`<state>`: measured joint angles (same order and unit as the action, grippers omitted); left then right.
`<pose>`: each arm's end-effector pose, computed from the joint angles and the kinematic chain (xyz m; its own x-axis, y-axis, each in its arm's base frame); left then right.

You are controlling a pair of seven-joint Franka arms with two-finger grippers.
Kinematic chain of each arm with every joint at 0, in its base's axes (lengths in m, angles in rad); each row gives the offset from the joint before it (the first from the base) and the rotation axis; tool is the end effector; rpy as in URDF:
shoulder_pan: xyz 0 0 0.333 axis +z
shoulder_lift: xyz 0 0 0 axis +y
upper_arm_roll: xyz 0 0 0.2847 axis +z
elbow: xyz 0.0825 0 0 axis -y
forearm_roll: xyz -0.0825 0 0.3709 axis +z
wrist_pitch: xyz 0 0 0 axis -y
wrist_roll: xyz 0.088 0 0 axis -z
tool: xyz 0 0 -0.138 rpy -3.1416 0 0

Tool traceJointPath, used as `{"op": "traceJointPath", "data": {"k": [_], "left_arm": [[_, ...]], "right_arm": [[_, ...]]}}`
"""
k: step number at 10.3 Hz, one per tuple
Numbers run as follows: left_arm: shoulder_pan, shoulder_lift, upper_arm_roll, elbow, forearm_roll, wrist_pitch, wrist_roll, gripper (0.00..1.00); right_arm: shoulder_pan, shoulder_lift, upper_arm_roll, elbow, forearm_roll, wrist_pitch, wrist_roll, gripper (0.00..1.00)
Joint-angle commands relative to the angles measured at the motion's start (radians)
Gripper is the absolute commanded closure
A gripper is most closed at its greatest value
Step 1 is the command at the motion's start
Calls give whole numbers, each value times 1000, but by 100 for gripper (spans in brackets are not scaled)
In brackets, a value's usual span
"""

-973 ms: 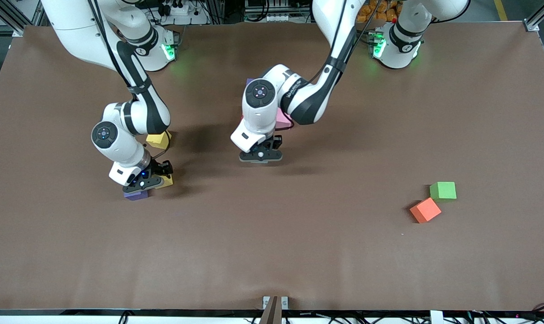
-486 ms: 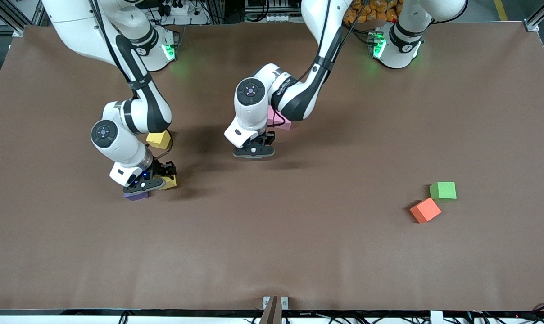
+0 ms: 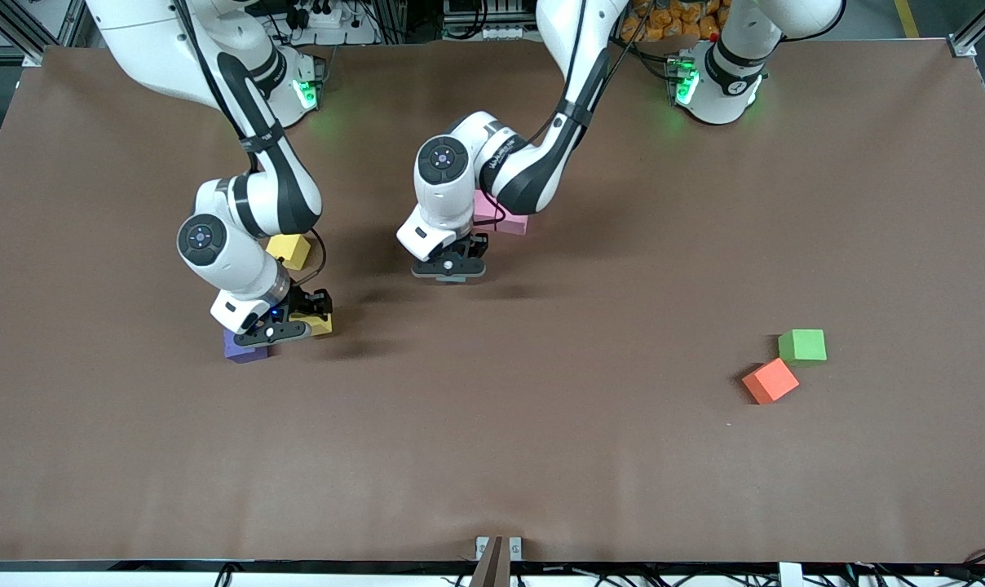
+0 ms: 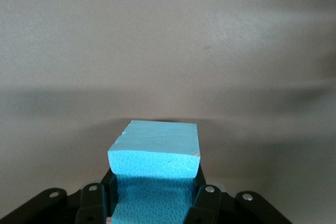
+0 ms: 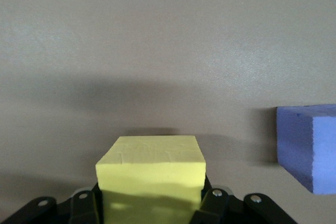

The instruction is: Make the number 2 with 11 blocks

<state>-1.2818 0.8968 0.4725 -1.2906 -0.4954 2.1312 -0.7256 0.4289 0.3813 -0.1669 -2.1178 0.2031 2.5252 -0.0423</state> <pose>0.4161 -0.5850 0.2006 0.9999 0.0090 -0.0123 0.0099 -0.9972 0.0743 0.5443 0.1451 0.1864 0.9879 0.1516 0.0335 0.1534 -0.9864 -0.0595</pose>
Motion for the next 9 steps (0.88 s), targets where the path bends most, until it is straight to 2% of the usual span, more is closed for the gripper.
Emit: {"op": "traceJointPath", "data": {"k": [1,9], "left_arm": [[-25,31,34,27,-35,6,18,78],[-42,70,35,28,-68,30,37,78]], "right_arm": [[2,-24,0,-2,18,-23,31,80],[11,-36,0,-2,18,-32,79,80]]}}
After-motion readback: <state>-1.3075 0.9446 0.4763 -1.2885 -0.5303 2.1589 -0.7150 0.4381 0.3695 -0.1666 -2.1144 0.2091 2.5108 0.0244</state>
